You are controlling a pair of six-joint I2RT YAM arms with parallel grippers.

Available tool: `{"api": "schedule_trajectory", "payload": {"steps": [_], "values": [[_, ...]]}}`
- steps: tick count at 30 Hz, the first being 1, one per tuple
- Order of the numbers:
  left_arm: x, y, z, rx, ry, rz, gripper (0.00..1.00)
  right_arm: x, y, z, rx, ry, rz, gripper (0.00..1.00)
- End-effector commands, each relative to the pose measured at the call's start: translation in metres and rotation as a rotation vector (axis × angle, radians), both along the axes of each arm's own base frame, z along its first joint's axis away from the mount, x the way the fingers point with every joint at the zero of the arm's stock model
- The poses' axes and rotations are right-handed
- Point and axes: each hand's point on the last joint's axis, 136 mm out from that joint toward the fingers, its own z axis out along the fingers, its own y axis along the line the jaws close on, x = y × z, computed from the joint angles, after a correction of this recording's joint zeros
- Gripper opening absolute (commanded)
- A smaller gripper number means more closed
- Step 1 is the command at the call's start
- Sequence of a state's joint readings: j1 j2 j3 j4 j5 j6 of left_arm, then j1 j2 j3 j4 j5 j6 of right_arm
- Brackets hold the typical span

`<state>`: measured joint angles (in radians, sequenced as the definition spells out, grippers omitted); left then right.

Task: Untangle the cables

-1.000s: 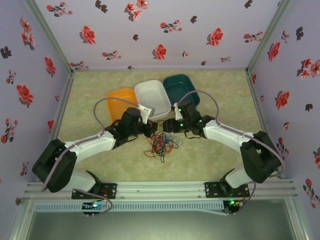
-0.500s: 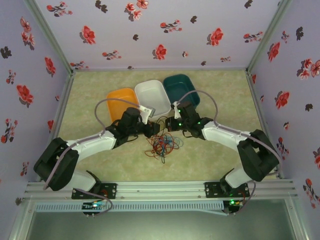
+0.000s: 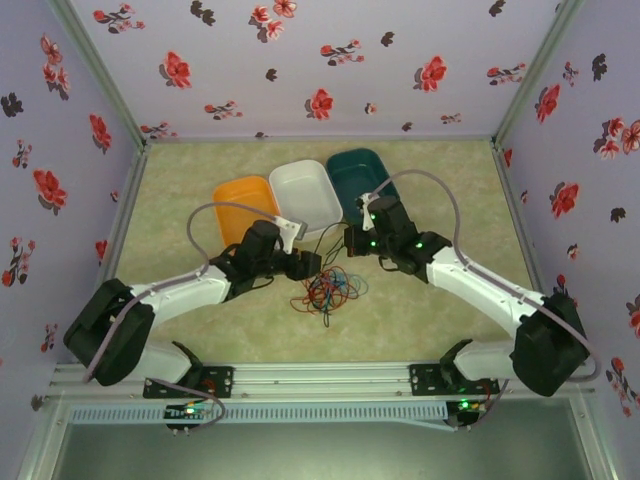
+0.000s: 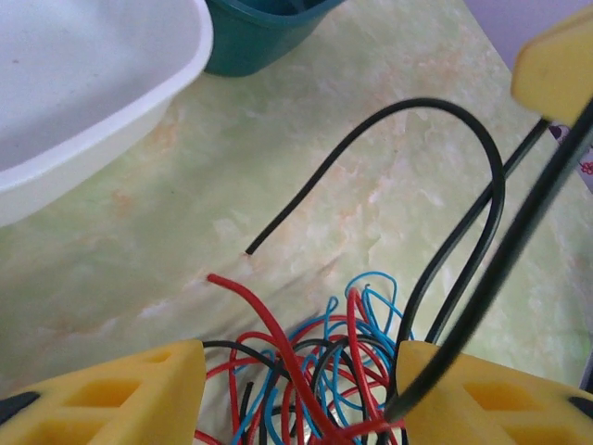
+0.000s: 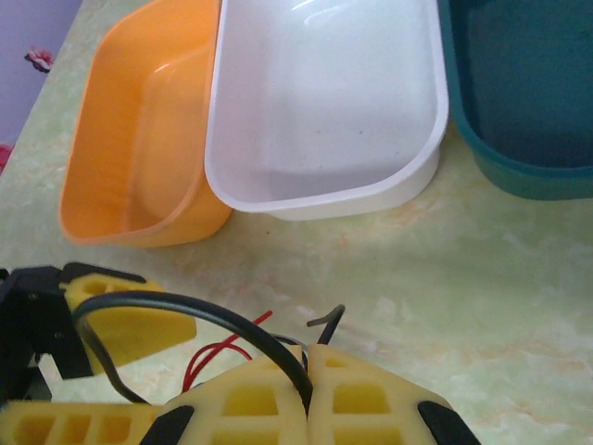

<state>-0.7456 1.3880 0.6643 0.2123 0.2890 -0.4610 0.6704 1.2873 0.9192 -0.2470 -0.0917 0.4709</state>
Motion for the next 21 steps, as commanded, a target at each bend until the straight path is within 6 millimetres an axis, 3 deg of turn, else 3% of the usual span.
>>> {"api": "schedule_trajectory", "payload": {"steps": [1,9,14,17,21], "values": [[-0.006,0.000,-0.009,0.020,0.009,-0.012,0.58,0.006,-0.013,0.035,-0.044,-0.079,-0.047,0.00],[0.002,0.006,-0.021,0.055,0.017,0.044,0.33,0.009,-0.025,0.069,-0.085,-0.115,-0.090,0.00],[0.007,0.013,-0.024,0.090,0.014,0.085,0.24,0.011,-0.033,0.083,-0.123,-0.141,-0.109,0.00],[0.007,0.014,-0.017,0.086,-0.004,0.086,0.27,0.012,-0.038,0.090,-0.152,-0.150,-0.117,0.00],[0.006,0.014,0.006,0.050,-0.061,0.077,0.46,0.014,-0.042,0.092,-0.175,-0.150,-0.134,0.00]]}}
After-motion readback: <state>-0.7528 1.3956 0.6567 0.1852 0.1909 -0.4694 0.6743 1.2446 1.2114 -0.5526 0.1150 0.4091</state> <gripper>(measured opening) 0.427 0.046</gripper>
